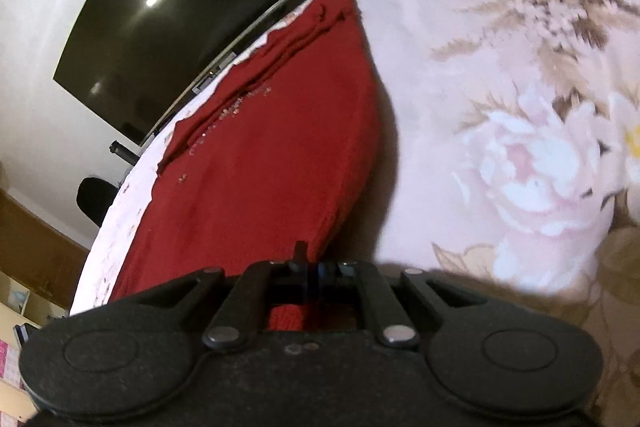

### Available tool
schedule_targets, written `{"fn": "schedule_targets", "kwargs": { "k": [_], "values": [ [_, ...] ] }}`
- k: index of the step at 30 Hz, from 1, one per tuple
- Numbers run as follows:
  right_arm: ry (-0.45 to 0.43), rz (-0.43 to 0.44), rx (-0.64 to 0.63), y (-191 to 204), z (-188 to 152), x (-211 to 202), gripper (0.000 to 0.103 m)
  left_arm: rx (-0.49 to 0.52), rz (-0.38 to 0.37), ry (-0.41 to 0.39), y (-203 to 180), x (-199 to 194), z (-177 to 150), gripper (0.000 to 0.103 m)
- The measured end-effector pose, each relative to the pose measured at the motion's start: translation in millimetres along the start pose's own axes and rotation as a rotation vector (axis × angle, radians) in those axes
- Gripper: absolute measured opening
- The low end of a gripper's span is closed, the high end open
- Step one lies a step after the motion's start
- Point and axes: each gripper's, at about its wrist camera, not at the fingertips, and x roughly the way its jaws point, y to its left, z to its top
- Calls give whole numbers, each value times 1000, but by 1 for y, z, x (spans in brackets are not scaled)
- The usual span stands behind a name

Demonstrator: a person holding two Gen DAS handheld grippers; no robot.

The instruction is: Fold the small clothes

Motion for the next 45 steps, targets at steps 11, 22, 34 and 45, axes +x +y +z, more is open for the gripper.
{"fn": "schedule_targets", "kwargs": {
  "k": [11, 22, 34, 45],
  "values": [
    [-187, -10, -276, 62, 58, -21, 5, 69, -116, -126, -43, 10, 61, 3],
    [-288, 28, -388, 90, 177, 23, 5, 209, -113, -183, -101, 73, 187, 3],
    [-202, 35, -294, 49, 266, 131, 5, 220, -22, -125, -98, 195, 262, 3],
    [-93, 5, -198, 1, 283, 219, 23, 192, 77, -111, -44, 270, 267, 4]
  ]
}}
